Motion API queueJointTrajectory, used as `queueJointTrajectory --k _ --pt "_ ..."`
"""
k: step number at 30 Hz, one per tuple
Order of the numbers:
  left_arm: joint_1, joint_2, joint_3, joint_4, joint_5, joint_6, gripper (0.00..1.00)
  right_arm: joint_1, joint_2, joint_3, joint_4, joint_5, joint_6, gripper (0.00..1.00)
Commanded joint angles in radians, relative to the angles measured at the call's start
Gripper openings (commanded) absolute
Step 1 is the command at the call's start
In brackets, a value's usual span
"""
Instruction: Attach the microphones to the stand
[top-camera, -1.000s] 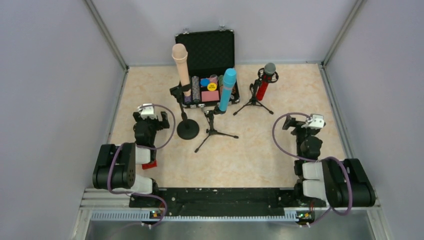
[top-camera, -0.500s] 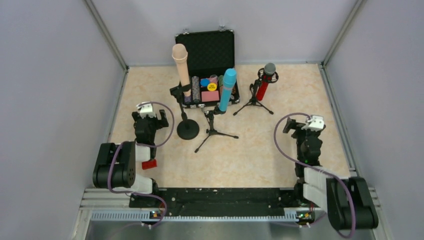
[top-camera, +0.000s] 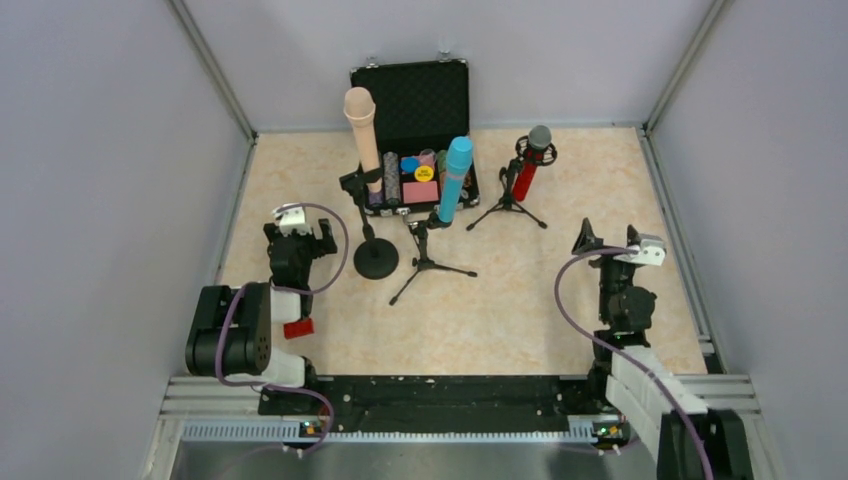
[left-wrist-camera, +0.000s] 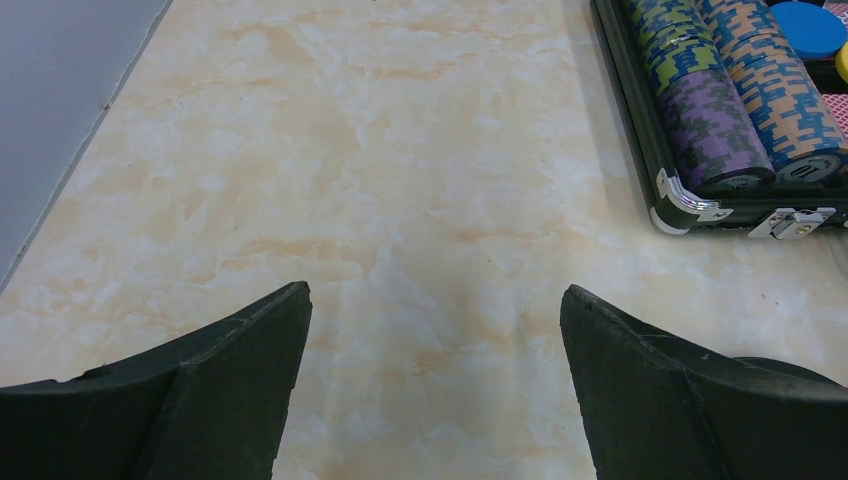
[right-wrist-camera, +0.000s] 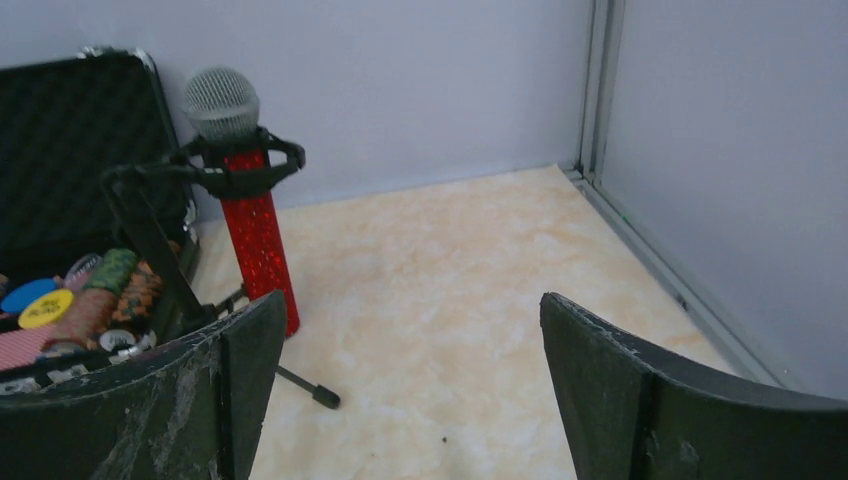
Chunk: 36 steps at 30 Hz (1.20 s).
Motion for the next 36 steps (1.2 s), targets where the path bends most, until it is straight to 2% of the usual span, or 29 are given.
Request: queueJointTrajectory --k 1,3,6,11,17,19,22,25,26,28,30,31,32,33,35,36 --pt "0.005 -0.002 0.025 0.024 -0.004 -0.006 0.99 0.011 -0.243 -0.081 -0.333 0.038 0.036 0.95" --pt "0.006 -0.003 0.026 0.025 -0.004 -0.007 0.99 0.011 -0.272 -0.098 -0.327 0.077 0.037 0.95" --pt "0.006 -0.003 0.026 0.025 -0.004 -0.006 0.99 0.017 -0.244 -0.085 -0.328 0.023 0.012 0.93" --pt "0.005 -0.002 0.025 0.025 -0.004 -0.007 0.99 0.022 -0.250 -0.080 -0.347 0.047 0.018 0.93" --pt "0.005 -0.001 0.026 0.024 -0.004 -0.006 0.99 0.022 -0.328 -0.075 -0.446 0.093 0.031 0.94" --pt "0.004 -0.001 0.026 0.024 -0.004 -0.006 0.99 0.022 -0.320 -0.096 -0.379 0.112 0.016 0.94" --pt "0.006 -0.001 0.026 0.024 -0.004 -0.006 0.99 0.022 -0.165 -0.089 -0.217 0.118 -0.019 0.95" --pt "0.005 -0.001 0.027 0.024 -0.004 -0.007 0.99 0.022 0.096 -0.031 -0.028 0.074 -0.056 0.96" --pt "0.006 -0.002 0.026 0.024 -0.003 -0.007 0.99 0.022 0.187 -0.016 0.060 0.064 -0.087 0.96" --pt "0.005 -0.002 0.026 0.023 -0.003 -0.007 0.99 0.011 0.375 0.014 0.215 0.067 -0.042 0.98" --pt "0.005 -0.002 0.026 0.024 -0.004 -0.007 0.99 0.019 0.606 0.038 0.457 0.078 -0.075 0.98" --pt "0.005 -0.002 0.026 0.024 -0.004 -0.007 0.99 0.049 0.596 0.050 0.400 0.124 -0.098 0.99" --pt "0.005 -0.002 0.025 0.025 -0.003 -0.008 0.99 0.061 0.527 0.084 0.224 0.123 -0.092 0.98" --pt "0.006 -0.001 0.026 0.023 -0.004 -0.007 0.99 0.054 0.528 0.117 0.164 0.074 -0.100 0.99" --pt "0.006 -0.002 0.026 0.025 -0.004 -0.007 0.99 0.052 0.557 0.136 0.203 0.111 -0.095 0.99" --pt "0.005 -0.002 0.026 0.025 -0.004 -0.007 0.99 0.049 0.534 0.151 0.120 0.138 -0.074 0.99"
